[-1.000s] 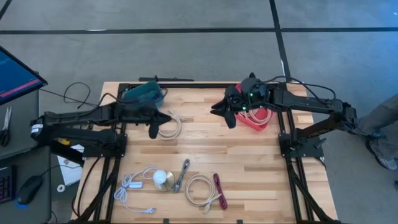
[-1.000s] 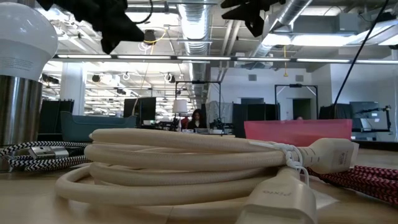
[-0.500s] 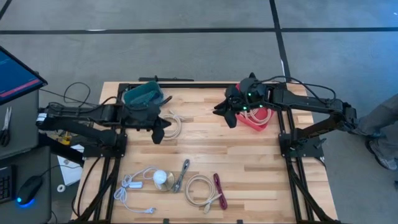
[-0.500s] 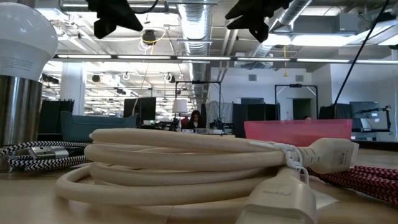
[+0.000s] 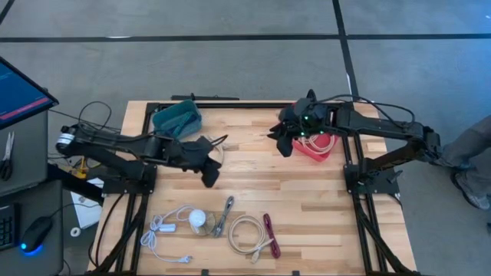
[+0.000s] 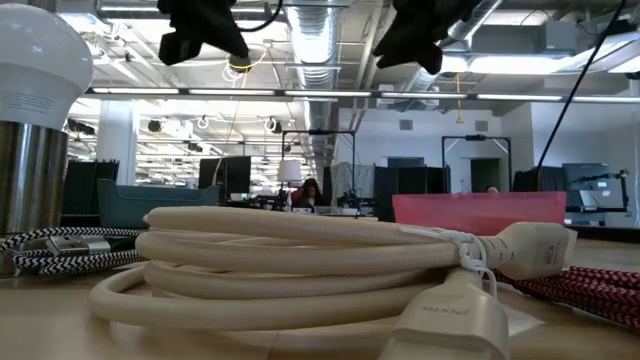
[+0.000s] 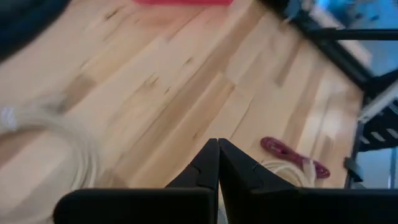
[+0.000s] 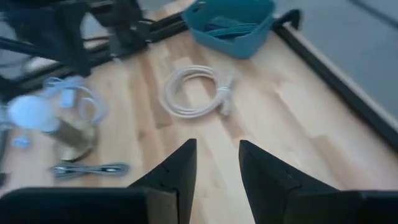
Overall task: Pick & Place USB Port
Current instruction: Put the white black charger cable into blue bin
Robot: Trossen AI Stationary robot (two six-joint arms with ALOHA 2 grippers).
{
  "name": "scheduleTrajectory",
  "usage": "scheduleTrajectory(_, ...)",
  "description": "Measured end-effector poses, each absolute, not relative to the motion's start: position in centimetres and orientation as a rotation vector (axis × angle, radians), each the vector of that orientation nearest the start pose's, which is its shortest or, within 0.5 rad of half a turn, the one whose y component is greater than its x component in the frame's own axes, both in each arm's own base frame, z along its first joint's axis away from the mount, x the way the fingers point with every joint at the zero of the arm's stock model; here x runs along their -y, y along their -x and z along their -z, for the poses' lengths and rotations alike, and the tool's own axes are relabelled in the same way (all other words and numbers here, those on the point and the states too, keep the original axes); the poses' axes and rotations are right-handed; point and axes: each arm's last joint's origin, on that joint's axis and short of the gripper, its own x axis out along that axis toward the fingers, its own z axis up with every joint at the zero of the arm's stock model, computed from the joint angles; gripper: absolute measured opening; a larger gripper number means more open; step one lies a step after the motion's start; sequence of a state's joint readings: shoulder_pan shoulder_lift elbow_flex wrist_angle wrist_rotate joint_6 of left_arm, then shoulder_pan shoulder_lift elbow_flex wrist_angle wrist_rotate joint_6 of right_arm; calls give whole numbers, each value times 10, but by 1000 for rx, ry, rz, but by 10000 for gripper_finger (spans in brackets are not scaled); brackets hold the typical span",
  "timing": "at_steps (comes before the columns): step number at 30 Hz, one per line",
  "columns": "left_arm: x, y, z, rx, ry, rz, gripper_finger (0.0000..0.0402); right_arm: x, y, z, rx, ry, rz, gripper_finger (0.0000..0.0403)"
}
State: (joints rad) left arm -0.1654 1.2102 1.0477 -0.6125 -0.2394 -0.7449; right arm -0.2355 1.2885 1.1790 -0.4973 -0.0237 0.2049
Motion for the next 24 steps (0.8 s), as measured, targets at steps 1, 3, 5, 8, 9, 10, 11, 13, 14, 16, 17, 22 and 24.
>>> scheduleTrajectory(1,34,-245,-302,-716,568,-367,4,65,-268,-335,-581,-261,277,109)
scheduleTrajectory(3,33,-245,-300,-757,622,-412,4,68,-266,-334,-592,-246,295,104)
scheduleTrajectory(5,33,-242,-297,-808,681,-440,4,72,-264,-333,-606,-250,313,98)
scheduleTrajectory(8,35,-241,-297,-828,731,-434,4,80,-262,-332,-612,-259,340,89)
scheduleTrajectory(9,36,-242,-297,-825,739,-430,4,82,-261,-332,-611,-255,347,87)
scheduleTrajectory(10,37,-242,-297,-819,748,-424,4,85,-260,-332,-611,-248,353,84)
scheduleTrajectory(11,37,-243,-298,-809,754,-421,4,87,-260,-332,-611,-243,360,81)
scheduleTrajectory(13,37,-245,-300,-781,770,-419,4,92,-258,-332,-612,-230,373,76)
scheduleTrajectory(14,37,-246,-301,-761,780,-421,4,95,-257,-332,-612,-228,381,74)
scheduleTrajectory(16,37,-248,-302,-727,798,-424,3,99,-255,-332,-610,-233,398,71)
scheduleTrajectory(17,37,-250,-302,-719,800,-425,3,101,-254,-332,-610,-236,406,70)
scheduleTrajectory(22,45,-265,-296,-724,773,-431,3,108,-252,-332,-608,-244,430,69)
scheduleTrajectory(24,50,-274,-292,-748,760,-428,3,109,-251,-332,-606,-252,438,69)
